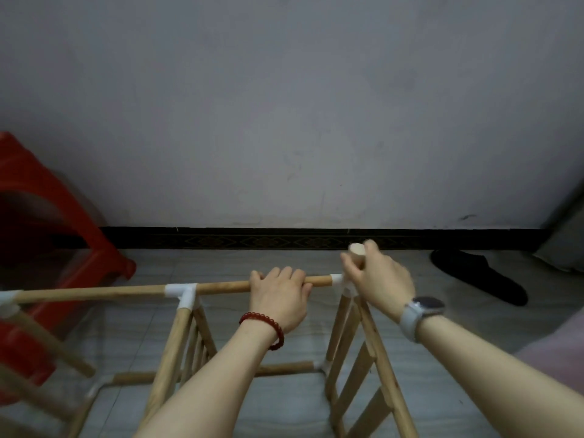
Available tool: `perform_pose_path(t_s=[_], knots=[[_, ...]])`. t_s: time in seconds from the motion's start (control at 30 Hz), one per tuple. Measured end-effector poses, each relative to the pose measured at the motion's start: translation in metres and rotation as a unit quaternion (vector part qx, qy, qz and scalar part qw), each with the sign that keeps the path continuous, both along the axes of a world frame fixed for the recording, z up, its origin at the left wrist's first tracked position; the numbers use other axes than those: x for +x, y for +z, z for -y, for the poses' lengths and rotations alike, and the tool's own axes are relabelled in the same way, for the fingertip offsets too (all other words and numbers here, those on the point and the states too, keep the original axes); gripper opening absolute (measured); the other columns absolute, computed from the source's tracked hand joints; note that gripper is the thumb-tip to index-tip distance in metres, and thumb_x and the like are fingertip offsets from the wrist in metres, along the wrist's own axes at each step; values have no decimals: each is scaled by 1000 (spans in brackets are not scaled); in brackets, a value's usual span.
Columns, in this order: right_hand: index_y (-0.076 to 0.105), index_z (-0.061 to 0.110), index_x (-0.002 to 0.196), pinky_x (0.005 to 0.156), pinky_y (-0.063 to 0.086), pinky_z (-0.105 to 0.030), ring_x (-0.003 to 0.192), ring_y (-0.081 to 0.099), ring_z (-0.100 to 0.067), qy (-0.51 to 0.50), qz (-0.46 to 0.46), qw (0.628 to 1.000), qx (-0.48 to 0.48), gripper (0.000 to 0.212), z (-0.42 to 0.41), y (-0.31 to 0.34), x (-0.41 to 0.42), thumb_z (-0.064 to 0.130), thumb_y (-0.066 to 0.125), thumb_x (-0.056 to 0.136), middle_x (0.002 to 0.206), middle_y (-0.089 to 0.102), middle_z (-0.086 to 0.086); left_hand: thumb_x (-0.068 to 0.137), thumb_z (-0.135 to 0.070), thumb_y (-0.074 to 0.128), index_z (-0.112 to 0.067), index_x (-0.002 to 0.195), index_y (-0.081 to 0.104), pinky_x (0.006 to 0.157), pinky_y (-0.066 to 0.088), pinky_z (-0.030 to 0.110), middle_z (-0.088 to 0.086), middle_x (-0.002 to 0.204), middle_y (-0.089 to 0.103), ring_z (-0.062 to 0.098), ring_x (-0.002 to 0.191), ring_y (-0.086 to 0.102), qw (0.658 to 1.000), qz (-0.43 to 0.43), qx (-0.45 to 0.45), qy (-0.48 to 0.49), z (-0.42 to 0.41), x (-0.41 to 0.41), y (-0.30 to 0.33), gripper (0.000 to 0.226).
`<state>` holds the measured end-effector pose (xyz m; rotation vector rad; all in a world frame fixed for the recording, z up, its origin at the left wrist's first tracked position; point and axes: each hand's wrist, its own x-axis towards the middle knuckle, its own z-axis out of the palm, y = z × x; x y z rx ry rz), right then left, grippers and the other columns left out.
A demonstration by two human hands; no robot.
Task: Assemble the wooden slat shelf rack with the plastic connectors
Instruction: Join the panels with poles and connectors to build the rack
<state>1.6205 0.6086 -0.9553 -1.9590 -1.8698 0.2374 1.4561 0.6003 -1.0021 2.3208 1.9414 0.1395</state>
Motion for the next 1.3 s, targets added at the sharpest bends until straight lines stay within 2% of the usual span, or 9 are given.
perform_pose_path(t_s=[0.2, 0.27, 0.37, 0.5, 0.73, 0.9, 1.07, 1.2, 1.3], knots=[[40, 16, 93, 67, 41, -35, 85, 60, -31, 40, 20, 999, -22, 39, 2, 3, -19, 55, 39, 92, 80, 57, -1, 98, -32, 36, -26, 136, 43, 106, 20, 32, -6, 132, 45, 13, 126, 38, 982, 189, -17, -19, 2, -46, 23, 38], [39, 15, 97, 70, 42, -35, 91, 59, -32, 66, -26, 996, -49, 42, 4, 9, -44, 56, 41, 91, 88, 57, -2, 97, -39, 32, -28, 133, 46, 110, 12, 30, -8, 134, 47, 10, 130, 34, 988, 148, 34, 28, 9, -89, 29, 40], [39, 15, 97, 70, 39, -34, 96, 58, -33, 112, -32, 989, -96, 40, 9, 10, -87, 55, 42, 91, 93, 57, -5, 99, -45, 29, -34, 138, 39, 114, 3, 44, -5, 144, 39, 14, 138, 24, 988, 42, -66, 135, 17, -164, 27, 42], [36, 16, 96, 67, 37, -33, 96, 59, -32, 192, -55, 974, -109, 39, 9, 17, -146, 53, 46, 91, 93, 57, -3, 98, -49, 26, -41, 118, 54, 106, 21, 40, -6, 122, 56, 17, 119, 45, 981, 5, -76, 177, 31, -215, 23, 36], [37, 13, 107, 69, 34, -35, 87, 58, -33, 175, -152, 968, 93, 34, 14, 56, -208, 45, 37, 96, 93, 63, -9, 95, -54, 28, -39, 105, 59, 89, 26, 33, -11, 98, 58, 13, 100, 49, 983, 7, 25, 180, 59, -213, 4, 37], [32, 7, 125, 73, 44, -37, 93, 64, -33, 258, 157, 953, 9, 49, 41, -2, -223, 47, 30, 98, 106, 67, -6, 96, -54, 26, -36, 105, 59, 90, 21, 34, -9, 101, 58, 14, 105, 47, 983, 8, 33, 180, 70, -214, -3, 39], [34, 6, 119, 67, 34, -38, 90, 61, -39, 159, -48, 983, 84, 41, 16, 42, -226, 42, 34, 98, 99, 66, -14, 100, -44, 22, -32, 111, 54, 99, 20, 37, -9, 108, 53, 15, 108, 44, 986, 9, 23, 163, 71, -216, -3, 36], [31, 10, 117, 69, 42, -38, 90, 64, -34, 248, 126, 960, -11, 40, 54, -1, -225, 46, 30, 98, 100, 67, -5, 100, -43, 23, -31, 112, 53, 101, 19, 39, -8, 110, 53, 15, 110, 43, 987, 22, 12, 160, 73, -215, -4, 35], [33, 9, 115, 67, 38, -37, 90, 63, -35, 213, 72, 974, 21, 40, 27, 22, -226, 45, 31, 98, 99, 67, -8, 100, -44, 22, -32, 111, 53, 102, 19, 39, -9, 109, 52, 15, 109, 43, 986, 25, 15, 163, 73, -217, -4, 35]])
